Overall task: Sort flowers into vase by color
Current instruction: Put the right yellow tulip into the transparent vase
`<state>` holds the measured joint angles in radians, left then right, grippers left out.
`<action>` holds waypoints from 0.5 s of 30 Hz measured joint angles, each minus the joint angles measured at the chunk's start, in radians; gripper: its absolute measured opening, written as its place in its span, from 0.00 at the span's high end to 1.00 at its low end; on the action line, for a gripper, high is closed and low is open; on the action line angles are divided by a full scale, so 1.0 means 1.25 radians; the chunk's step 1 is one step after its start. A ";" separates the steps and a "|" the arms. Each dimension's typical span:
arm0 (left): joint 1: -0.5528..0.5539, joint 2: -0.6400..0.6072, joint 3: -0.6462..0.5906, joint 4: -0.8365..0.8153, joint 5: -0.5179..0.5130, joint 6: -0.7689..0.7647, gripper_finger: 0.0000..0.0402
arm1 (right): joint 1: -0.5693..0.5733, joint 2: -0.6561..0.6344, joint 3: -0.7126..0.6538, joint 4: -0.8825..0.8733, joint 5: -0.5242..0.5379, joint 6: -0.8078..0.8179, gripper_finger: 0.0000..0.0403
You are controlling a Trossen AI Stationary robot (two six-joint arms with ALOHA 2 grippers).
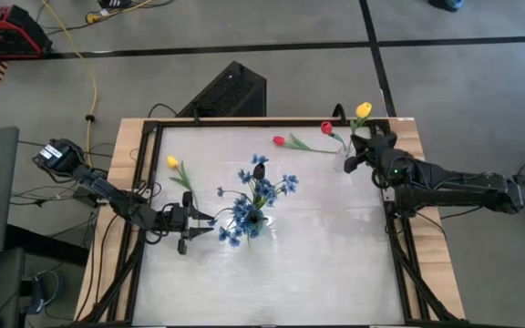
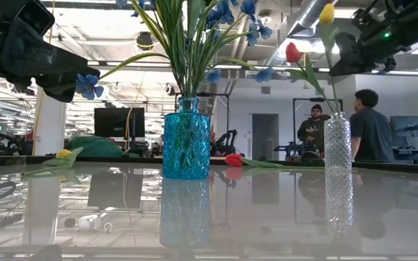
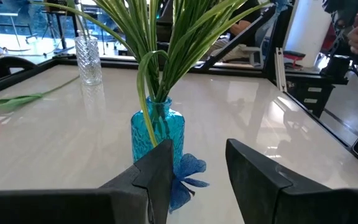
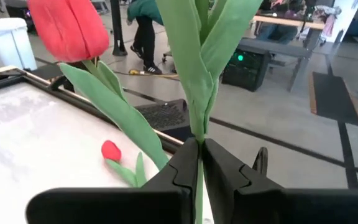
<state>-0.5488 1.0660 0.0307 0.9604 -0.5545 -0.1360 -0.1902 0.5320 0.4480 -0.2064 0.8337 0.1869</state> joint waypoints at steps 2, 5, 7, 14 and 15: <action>0.000 0.000 0.000 0.000 0.000 0.000 0.66 | 0.000 0.000 0.000 -0.007 0.000 0.023 0.86; 0.000 0.000 0.000 0.000 0.000 0.000 0.66 | 0.000 -0.002 0.001 -0.021 0.000 0.058 0.81; 0.000 0.000 0.000 0.000 0.000 0.000 0.66 | 0.000 -0.002 0.001 -0.020 -0.004 0.060 0.76; 0.000 0.000 0.000 0.000 0.000 0.002 0.66 | 0.000 -0.002 0.001 -0.021 -0.064 0.068 0.55; 0.000 0.000 0.000 -0.001 0.000 0.002 0.66 | 0.000 -0.001 0.004 -0.028 -0.065 0.078 0.52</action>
<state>-0.5489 1.0660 0.0307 0.9597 -0.5549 -0.1329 -0.1902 0.5301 0.4530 -0.2410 0.7525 0.2849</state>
